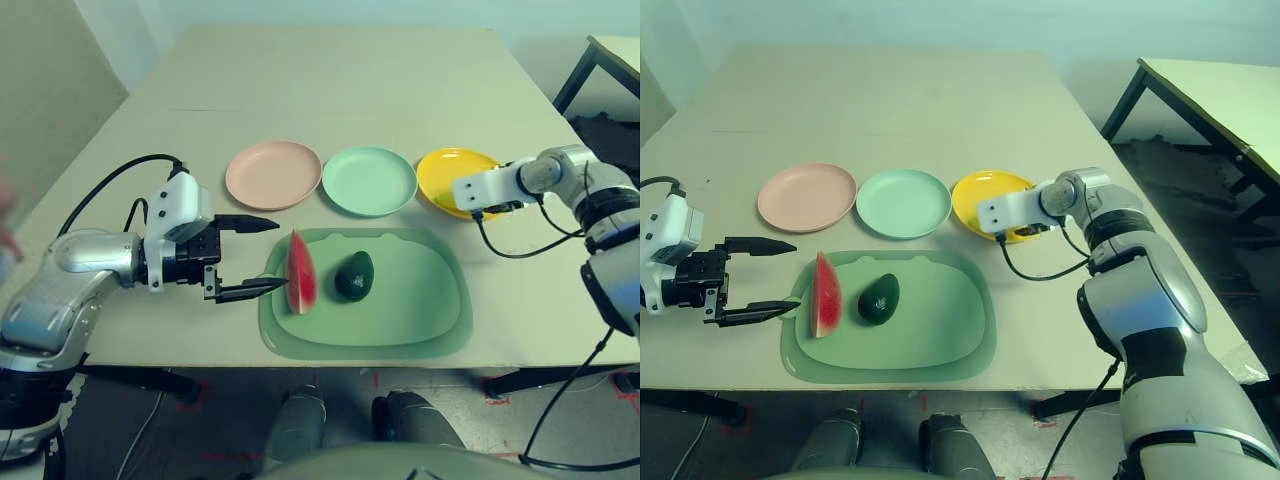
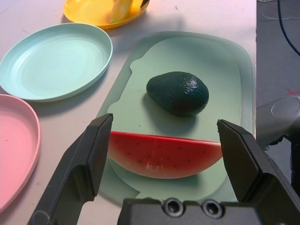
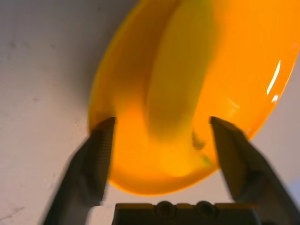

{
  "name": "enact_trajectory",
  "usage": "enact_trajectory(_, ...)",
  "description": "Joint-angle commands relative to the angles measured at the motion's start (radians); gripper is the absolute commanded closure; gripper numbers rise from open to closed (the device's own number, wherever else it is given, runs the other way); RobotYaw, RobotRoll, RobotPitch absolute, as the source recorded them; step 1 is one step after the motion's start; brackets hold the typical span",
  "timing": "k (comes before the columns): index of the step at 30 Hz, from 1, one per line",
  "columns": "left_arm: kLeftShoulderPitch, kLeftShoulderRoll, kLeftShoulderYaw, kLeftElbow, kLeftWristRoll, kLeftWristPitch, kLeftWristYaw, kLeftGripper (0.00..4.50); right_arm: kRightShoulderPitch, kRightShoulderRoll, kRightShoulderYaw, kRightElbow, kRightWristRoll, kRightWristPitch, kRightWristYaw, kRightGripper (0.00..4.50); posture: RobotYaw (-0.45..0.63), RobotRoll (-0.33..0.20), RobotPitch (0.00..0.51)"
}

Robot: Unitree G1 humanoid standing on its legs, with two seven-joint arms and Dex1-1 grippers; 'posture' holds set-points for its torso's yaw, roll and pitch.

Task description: Place the fruits into color-matched plates.

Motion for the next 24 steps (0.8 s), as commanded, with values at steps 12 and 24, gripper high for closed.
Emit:
enact_trajectory(12, -0.052, 0.007, -0.041, 0.057, 0.009, -0.040, -0.092, 0.00, 0.239, -0.026, -0.061, -0.740, 0.398, -0.031, 0.557, 0.04, 0.11, 0.000, 0.091)
enact_trajectory(24, -0.049, 0.028, -0.028, 0.070, 0.008, -0.045, -0.152, 0.00, 0.347, -0.009, -0.043, -1.230, 0.526, 0.254, 0.671, 0.04, 0.12, 0.000, 0.089)
